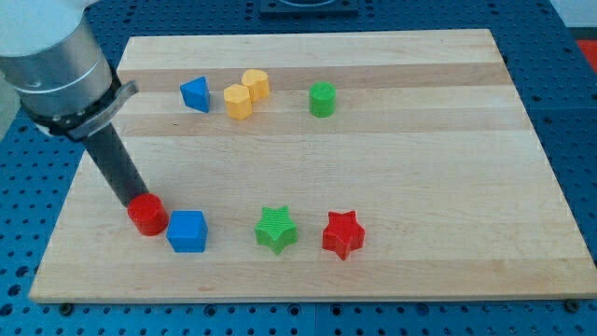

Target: Put the blue triangle in between the blue cube and the green star

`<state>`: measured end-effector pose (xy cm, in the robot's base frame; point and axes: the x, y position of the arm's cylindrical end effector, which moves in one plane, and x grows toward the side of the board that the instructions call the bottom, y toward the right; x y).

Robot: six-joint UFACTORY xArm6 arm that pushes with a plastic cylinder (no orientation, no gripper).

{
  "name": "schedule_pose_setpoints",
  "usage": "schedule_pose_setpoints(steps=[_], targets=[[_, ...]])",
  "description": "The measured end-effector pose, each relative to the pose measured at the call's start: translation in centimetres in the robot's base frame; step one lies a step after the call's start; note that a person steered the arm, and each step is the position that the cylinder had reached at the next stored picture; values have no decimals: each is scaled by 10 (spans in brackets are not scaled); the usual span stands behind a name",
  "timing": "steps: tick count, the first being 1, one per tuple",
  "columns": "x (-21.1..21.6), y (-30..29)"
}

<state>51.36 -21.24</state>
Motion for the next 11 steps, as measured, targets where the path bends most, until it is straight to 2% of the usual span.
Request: schedule_pose_setpoints(steps=[1,3,5,7,8,11], targets=[[5,0],[-120,-1],[-207,-1],[-215,24],[-198,46],[-152,58]])
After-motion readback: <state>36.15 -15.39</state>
